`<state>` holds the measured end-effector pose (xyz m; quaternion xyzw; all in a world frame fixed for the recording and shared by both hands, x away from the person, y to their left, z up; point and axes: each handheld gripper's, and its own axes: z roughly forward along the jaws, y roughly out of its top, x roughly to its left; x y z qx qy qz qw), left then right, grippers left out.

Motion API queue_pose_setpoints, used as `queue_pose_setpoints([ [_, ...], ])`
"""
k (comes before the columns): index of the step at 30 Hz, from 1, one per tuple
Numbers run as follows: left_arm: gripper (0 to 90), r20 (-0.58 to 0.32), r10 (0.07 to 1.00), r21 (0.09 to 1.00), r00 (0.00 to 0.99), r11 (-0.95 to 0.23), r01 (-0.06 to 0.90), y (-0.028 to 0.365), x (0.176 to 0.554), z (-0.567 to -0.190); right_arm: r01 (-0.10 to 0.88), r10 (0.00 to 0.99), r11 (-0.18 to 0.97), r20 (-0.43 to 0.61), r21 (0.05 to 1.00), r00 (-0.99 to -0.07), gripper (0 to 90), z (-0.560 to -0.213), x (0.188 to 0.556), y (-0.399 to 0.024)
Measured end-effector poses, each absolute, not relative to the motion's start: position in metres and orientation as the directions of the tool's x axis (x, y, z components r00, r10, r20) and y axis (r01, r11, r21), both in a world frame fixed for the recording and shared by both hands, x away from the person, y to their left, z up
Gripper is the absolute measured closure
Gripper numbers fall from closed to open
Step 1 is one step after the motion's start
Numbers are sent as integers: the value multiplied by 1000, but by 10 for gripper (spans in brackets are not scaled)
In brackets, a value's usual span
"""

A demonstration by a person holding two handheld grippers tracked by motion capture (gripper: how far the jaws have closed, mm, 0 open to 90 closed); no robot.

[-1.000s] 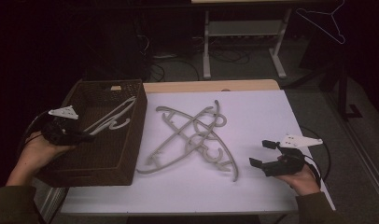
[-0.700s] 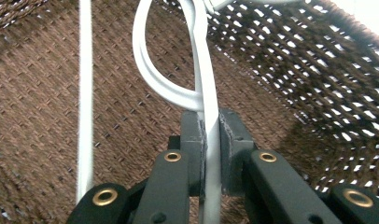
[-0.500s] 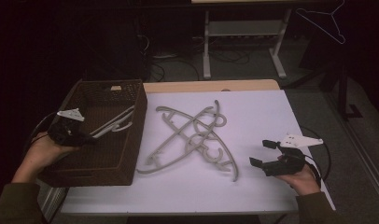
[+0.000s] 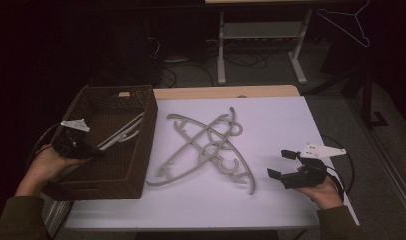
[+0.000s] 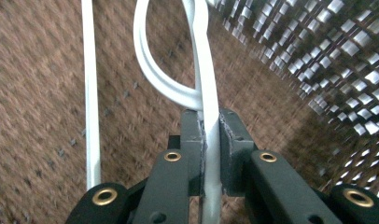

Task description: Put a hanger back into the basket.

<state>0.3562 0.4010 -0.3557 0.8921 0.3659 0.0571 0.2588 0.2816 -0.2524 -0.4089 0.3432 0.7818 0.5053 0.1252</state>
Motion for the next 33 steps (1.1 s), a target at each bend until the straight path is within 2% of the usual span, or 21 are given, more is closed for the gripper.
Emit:
queue_pose_setpoints([
  [5,810,-113,691,437,714,-611,661,397,359,-378,411,664,253,152,876,-732,101,-409,282,-253],
  [10,793,-107,687,455,719,-609,650,398,358,-378,412,666,251,153,876,-730,101,-409,282,-252],
  [14,690,-100,689,489,717,-594,639,403,358,-374,409,663,255,150,876,-734,101,-409,282,-252],
  [24,424,-113,686,657,719,-491,572,401,352,-340,400,663,250,145,882,-734,101,-407,282,-253],
  [33,316,-112,647,729,754,-462,505,372,347,-315,400,661,250,146,882,-736,101,-405,281,-252],
])
